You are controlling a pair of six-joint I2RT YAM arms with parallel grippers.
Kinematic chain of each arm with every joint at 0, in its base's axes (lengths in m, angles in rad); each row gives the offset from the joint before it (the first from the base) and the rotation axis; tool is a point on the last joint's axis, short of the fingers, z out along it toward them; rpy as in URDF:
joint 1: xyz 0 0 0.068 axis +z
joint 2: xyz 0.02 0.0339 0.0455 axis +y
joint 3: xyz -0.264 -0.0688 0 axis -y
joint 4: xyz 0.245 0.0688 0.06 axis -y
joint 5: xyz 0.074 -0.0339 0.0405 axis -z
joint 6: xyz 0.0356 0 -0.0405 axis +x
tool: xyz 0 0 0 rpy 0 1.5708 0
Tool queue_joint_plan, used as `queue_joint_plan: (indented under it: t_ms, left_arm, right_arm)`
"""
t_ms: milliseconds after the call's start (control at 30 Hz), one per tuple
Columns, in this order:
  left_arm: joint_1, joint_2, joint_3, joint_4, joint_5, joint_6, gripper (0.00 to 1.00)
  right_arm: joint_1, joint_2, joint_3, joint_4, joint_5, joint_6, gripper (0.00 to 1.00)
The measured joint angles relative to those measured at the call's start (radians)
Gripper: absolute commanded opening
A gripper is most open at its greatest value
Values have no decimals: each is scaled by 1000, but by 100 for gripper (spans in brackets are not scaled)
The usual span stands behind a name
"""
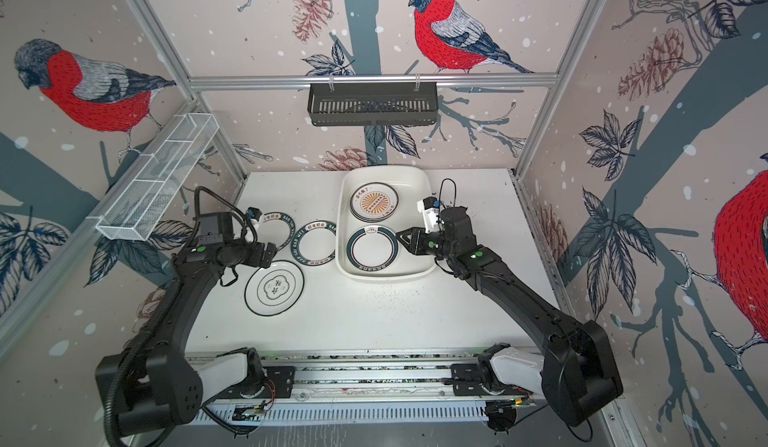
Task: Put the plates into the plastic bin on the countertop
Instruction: 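Move the right gripper across toward the white cloud-center plate on the table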
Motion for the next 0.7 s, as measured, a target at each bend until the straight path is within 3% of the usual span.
queue_joint_plan:
  t_ms: [233,400,700]
  left_arm:
    - [138,20,-28,-63,73,156,97]
    - [159,34,-99,-69,103,232,96]
    - [209,68,-135,-19,127,255,96]
  right_arm:
    - [29,16,19,16,-23,0,32]
    - [66,38,27,37,-68,5,31]
    - [174,94,-3,55,-84,53,32]
